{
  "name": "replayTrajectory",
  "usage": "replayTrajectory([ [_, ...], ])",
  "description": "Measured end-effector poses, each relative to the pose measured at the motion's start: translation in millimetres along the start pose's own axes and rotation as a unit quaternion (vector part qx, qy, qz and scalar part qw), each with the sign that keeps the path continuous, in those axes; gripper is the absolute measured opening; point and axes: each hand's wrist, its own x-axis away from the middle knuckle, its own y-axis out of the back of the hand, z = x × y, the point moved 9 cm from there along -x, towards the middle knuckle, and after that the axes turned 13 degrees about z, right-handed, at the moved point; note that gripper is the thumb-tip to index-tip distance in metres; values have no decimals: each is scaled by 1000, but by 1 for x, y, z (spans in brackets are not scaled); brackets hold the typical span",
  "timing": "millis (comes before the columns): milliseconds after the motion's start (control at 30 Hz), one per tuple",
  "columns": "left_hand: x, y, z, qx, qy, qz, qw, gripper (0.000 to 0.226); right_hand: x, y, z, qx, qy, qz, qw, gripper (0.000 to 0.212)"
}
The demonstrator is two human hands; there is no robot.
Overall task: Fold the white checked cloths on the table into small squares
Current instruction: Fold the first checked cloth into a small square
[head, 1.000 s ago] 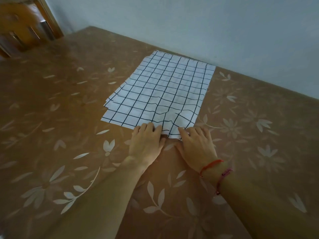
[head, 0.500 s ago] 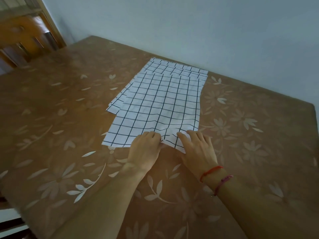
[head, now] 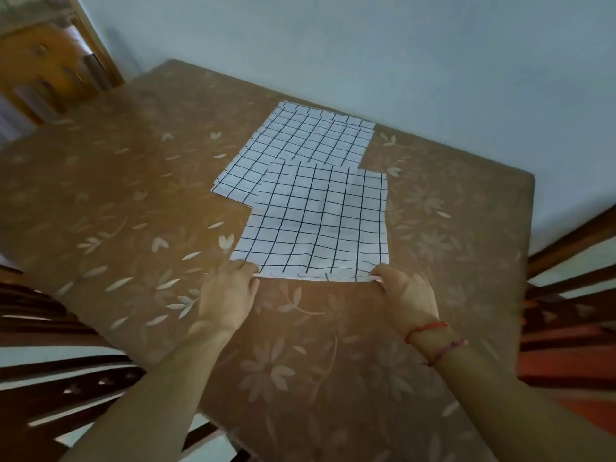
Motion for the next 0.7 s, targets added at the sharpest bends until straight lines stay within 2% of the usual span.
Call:
replayTrajectory([
  [100,27,6,2,10,4,13,1000,13,30,9,-14,-42,-24,4,999,20],
  [200,58,8,1,58,4,23,998,11,55,12,-32,-35,-61,20,997,10],
  [300,92,9,1,143,39,27,989,11,81,21,-46,-56,-89,7,994,12],
  [400,124,8,-2,216,70,33,973,7,105,27,-57,-93,-113,6,989,24],
  [567,162,9,-17,204,21,22,978,13,137,18,-71,-85,-157,57,982,8],
  [700,184,9,-21,200,13,37,979,9,158,9,-77,-114,-166,99,974,25],
])
